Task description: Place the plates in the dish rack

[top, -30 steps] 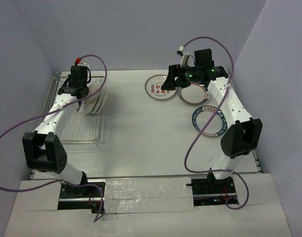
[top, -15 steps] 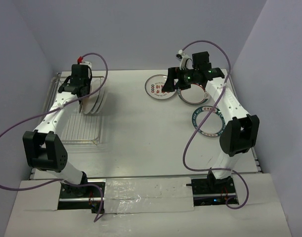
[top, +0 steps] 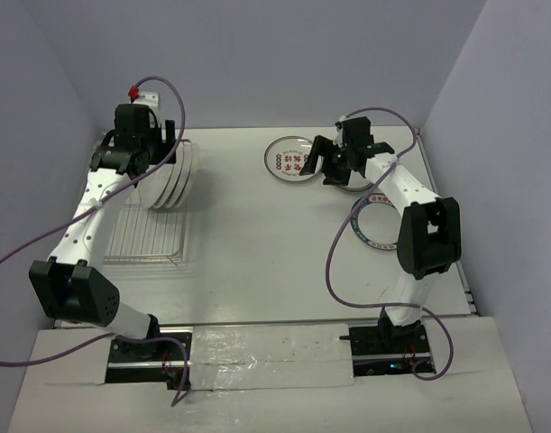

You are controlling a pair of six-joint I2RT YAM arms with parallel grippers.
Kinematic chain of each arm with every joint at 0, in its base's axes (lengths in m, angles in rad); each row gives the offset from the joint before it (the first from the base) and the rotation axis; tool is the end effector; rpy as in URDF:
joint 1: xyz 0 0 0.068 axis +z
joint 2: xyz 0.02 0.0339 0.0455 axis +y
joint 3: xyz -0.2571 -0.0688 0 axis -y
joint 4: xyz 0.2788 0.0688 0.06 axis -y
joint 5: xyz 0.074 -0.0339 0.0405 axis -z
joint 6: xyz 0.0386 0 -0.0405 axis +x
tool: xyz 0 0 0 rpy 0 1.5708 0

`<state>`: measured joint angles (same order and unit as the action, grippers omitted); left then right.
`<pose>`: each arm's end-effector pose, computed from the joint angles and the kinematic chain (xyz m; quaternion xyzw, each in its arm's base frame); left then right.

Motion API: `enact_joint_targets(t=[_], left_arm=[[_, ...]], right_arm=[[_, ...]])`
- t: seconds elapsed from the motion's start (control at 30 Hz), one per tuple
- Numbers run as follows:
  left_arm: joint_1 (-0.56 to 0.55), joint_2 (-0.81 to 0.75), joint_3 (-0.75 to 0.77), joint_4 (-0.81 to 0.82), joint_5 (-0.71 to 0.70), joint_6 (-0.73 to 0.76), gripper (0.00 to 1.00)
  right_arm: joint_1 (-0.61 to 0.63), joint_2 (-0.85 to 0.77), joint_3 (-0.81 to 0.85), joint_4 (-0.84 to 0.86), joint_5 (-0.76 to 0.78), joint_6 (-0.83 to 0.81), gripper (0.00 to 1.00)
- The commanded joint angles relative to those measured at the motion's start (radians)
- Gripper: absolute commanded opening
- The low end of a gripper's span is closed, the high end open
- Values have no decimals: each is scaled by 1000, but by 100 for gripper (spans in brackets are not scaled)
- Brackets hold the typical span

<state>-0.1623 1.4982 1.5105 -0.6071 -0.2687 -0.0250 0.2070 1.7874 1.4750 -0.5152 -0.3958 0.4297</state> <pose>0.3683 -0.0499 0.3710 -0.0026 0.8776 0.0743 0.4737 0.4209 0.1036 0.2553 0.0306 0.9158 0.2854 0.2808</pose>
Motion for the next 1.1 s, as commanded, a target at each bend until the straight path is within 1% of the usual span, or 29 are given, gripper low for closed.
enact_joint_targets(t=[0.0,0.1,0.17,0.3,0.4,0.5,0.7,0.77,0.8,0.83,0.9,1.0,1.07], left_arm=[[-3,-65,51,41,85,-64,88],[-5,-72,51,46,103,-76,89],[-5,-72,50,46,112,-79,89],[-5,-72,47,44,117,-81,89],[-5,-78,39,47,114,-84,91],[-5,-89,16,63,108,-85,95],[-5,-82,16,61,112,-85,96],[-5,-81,14,63,115,-85,96],[-5,-78,13,66,115,-87,96],[-5,-78,13,67,115,-89,96],[-5,-72,13,69,117,-89,96],[-5,-64,19,69,115,-90,97],[-5,-58,27,63,114,-90,97]], right_arm=[[-4,47,-13,93,159,266,90],[0,95,-7,122,207,319,85],[0,133,-4,151,213,397,83],[5,239,21,194,193,467,82],[5,314,65,198,196,497,83],[5,346,68,236,212,529,82],[3,388,71,296,236,610,79],[3,394,71,299,247,629,73],[3,400,73,296,252,635,67],[5,403,73,294,256,638,64],[5,415,82,287,265,644,60],[5,434,94,276,272,653,57],[3,444,100,271,273,656,50]])
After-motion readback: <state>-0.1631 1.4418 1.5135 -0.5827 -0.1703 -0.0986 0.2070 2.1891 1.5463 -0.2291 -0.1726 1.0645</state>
